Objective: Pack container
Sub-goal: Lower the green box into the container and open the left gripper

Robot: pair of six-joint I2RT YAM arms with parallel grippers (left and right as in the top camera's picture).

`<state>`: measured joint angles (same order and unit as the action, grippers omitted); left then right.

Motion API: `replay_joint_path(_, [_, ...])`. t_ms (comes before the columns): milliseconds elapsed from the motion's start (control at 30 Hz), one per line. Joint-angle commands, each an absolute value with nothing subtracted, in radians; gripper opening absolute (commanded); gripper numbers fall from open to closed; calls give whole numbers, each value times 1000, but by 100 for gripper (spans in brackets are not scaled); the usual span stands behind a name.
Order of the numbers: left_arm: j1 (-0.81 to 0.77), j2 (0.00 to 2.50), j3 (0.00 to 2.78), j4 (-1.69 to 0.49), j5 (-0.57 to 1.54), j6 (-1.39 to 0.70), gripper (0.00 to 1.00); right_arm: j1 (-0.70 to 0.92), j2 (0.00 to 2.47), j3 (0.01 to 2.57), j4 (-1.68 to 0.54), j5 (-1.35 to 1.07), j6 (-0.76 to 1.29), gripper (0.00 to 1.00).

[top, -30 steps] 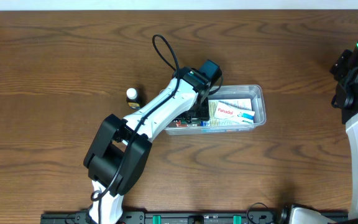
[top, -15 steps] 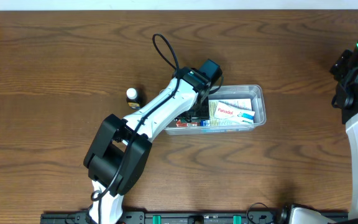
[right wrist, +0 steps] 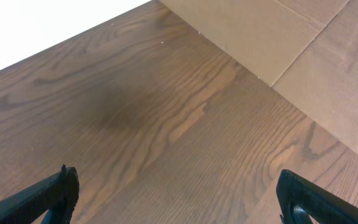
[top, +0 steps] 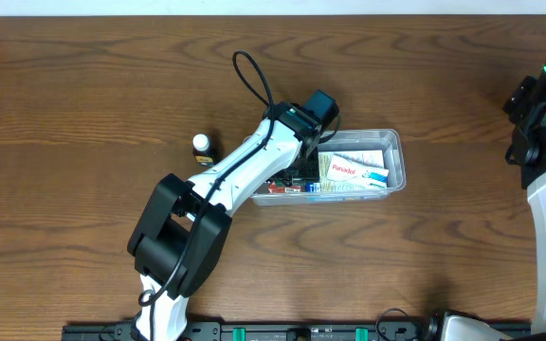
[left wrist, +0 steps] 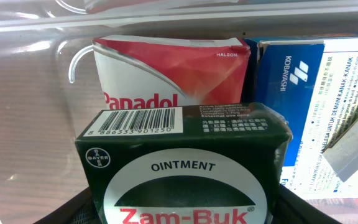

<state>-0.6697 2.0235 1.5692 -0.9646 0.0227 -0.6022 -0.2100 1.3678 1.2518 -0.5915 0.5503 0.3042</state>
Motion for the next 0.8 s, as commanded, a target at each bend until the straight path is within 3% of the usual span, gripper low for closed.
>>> replay_joint_path(0, [-673,2022,1561,-971,7,-595,67,-216,1371,1252,-595,564,318,99])
replay_joint_path(167, [-673,2022,1561,-978,7,-596,68,-216,1371,1252,-595,564,318,99])
replay_joint_path(267, [-673,2022,1561,-978,7,-596,76,-216,1371,1252,-595,564,318,99])
replay_joint_path(667, [-673,2022,1562,-976,7,-596,77,-216,1371,1252,-595,564,318,99])
replay_joint_path(767, [-671,2021,1581,-982,8,-569,84,-216,1371,1252,-595,564,318,99])
